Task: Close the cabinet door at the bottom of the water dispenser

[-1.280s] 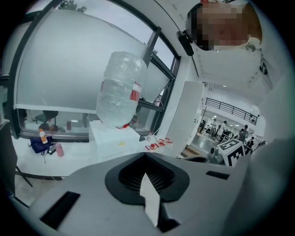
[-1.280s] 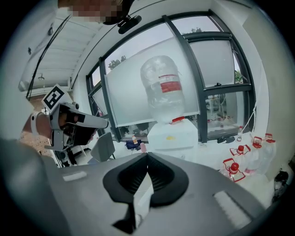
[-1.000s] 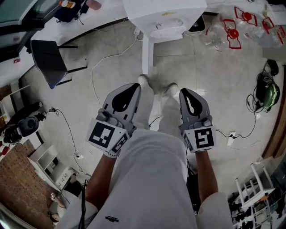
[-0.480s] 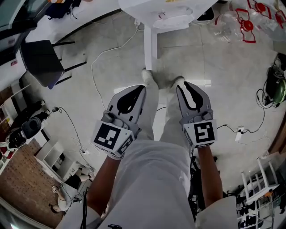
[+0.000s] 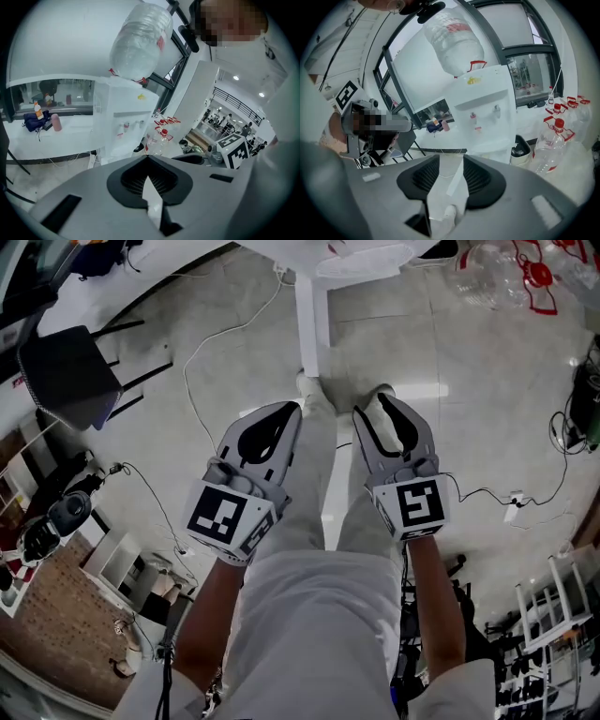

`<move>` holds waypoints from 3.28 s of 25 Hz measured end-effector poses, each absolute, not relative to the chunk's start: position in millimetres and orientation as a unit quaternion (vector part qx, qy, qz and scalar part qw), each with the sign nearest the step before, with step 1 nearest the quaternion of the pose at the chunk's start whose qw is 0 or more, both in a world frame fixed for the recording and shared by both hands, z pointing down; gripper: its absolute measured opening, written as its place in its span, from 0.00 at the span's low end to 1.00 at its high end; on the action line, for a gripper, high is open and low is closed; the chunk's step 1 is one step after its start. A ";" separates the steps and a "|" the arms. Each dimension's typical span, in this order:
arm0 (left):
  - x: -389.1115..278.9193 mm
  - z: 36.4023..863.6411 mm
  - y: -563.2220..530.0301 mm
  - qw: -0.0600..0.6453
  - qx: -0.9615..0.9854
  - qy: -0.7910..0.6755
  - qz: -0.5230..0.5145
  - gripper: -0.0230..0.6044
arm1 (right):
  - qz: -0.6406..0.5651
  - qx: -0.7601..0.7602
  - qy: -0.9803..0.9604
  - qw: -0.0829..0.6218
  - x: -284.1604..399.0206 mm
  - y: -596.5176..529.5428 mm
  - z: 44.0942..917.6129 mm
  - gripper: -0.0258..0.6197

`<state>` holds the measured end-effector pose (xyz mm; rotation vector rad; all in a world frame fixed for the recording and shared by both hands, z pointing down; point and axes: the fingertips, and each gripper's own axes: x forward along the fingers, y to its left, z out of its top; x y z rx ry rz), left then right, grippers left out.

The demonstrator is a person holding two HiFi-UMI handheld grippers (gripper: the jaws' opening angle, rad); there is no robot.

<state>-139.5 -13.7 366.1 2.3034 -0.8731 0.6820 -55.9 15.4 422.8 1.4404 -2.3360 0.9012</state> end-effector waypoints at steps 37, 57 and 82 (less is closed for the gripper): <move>-183.3 566.0 -36.6 0.339 0.827 -0.317 0.319 0.05 | 0.395 0.427 -0.783 0.222 -147.2 -20.2 682.9 0.39; -199.5 600.2 -37.8 0.355 0.817 -0.298 0.343 0.05 | 0.436 0.425 -0.753 0.250 -172.6 -11.9 753.6 0.42; -146.5 597.0 -33.6 0.347 0.829 -0.277 0.341 0.05 | 0.416 0.483 -0.715 0.287 -86.1 -10.0 751.6 0.44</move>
